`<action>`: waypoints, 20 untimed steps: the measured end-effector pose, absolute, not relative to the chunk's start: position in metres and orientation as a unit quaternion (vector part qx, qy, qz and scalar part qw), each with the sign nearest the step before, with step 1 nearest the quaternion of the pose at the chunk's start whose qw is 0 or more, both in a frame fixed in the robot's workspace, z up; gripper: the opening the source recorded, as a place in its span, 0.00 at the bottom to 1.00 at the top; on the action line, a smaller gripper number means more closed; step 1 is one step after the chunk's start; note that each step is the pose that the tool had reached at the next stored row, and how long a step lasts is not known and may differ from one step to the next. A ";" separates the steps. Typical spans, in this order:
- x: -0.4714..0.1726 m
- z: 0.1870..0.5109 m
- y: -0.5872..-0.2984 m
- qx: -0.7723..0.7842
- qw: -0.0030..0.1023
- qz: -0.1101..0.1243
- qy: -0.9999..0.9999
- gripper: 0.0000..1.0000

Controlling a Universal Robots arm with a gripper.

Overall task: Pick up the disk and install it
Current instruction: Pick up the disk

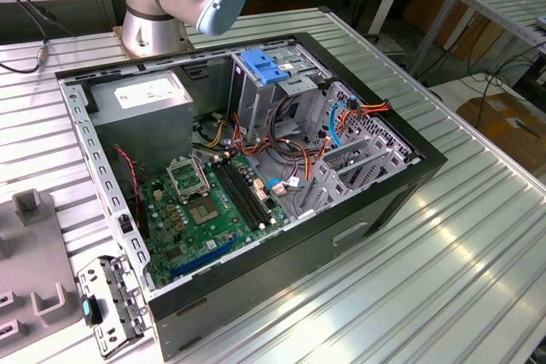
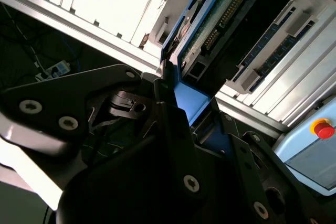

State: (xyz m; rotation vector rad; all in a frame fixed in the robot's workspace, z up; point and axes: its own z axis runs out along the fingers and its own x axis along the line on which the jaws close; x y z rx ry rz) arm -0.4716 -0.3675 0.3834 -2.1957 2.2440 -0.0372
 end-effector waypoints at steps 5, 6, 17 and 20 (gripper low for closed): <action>-0.472 0.385 -0.367 -0.699 0.001 -0.012 0.715 0.37; -0.472 0.385 -0.367 -0.699 0.001 -0.012 0.715 0.37; -0.472 0.396 -0.368 -0.699 0.001 -0.012 0.715 0.37; -0.472 0.399 -0.367 -0.699 0.000 -0.011 0.715 0.37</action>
